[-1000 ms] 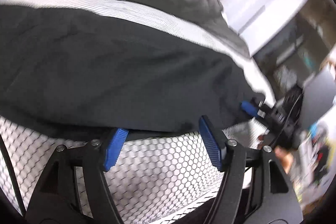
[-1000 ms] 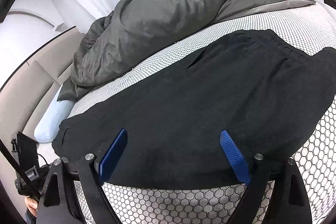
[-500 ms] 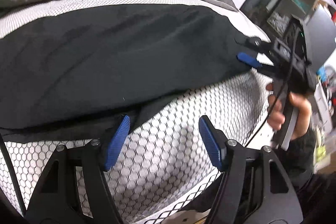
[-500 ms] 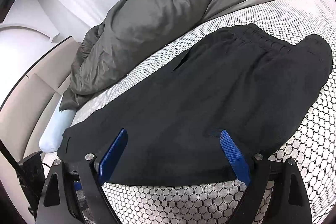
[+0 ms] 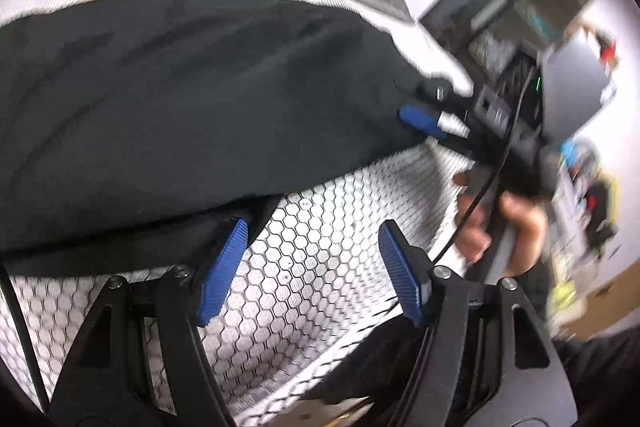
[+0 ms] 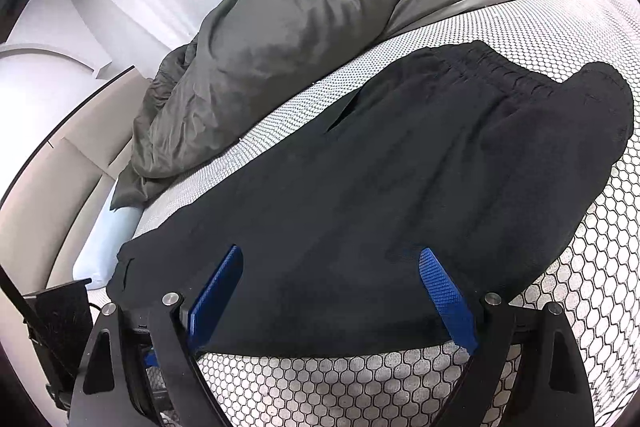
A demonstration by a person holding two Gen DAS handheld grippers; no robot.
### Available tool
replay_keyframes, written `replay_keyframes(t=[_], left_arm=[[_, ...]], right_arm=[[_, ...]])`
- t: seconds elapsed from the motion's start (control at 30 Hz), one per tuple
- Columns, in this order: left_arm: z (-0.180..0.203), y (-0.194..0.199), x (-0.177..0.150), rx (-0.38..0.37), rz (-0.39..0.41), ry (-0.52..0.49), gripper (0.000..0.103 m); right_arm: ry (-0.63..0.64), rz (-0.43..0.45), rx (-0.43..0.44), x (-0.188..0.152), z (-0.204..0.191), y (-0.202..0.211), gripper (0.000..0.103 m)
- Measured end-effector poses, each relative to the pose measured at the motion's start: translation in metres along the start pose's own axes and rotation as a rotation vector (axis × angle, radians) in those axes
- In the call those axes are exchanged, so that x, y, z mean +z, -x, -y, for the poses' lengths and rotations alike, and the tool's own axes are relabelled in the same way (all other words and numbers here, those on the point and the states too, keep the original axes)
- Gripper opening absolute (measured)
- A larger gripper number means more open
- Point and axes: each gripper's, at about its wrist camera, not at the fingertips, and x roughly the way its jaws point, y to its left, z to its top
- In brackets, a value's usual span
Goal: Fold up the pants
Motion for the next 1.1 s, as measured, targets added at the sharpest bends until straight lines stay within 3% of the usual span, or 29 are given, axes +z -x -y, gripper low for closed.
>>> replay_keyframes(t=[0.07,0.13,0.3,0.47,0.67,0.77,0.93,1.1], left_arm=[[-0.009,0.006,0.005,-0.031,0.046,0.049,0.065],[-0.011,0.004,0.011,-0.015,0.067,0.067,0.065],[-0.009,-0.021,0.012,-0.046,0.059,0.107,0.065],[0.012,-0.029,0.000,0.007,0.048,-0.023,0.065],[0.003,-0.031,0.007,-0.052,0.055,0.076,0.065],[0.007,-0.037,0.004,-0.024,0.037,0.031,0.065],[-0.001,-0.016,-0.009,-0.035,0.020,0.032,0.065],[-0.014,0.036,-0.027,-0.042,0.087,0.040,0.065]], right_arm=[[-0.001,0.000,-0.001,0.000,0.000,0.000,0.092],[0.001,-0.003,-0.001,0.000,0.000,-0.001,0.092],[0.015,-0.007,-0.010,-0.003,-0.001,0.001,0.092],[0.005,-0.007,-0.010,-0.002,0.001,0.002,0.092],[0.012,-0.010,-0.012,-0.006,-0.001,0.003,0.092],[0.015,-0.013,-0.013,-0.005,0.000,0.002,0.092],[0.002,-0.013,-0.010,-0.006,0.002,0.003,0.092],[0.008,-0.014,-0.013,-0.007,0.001,0.004,0.092]])
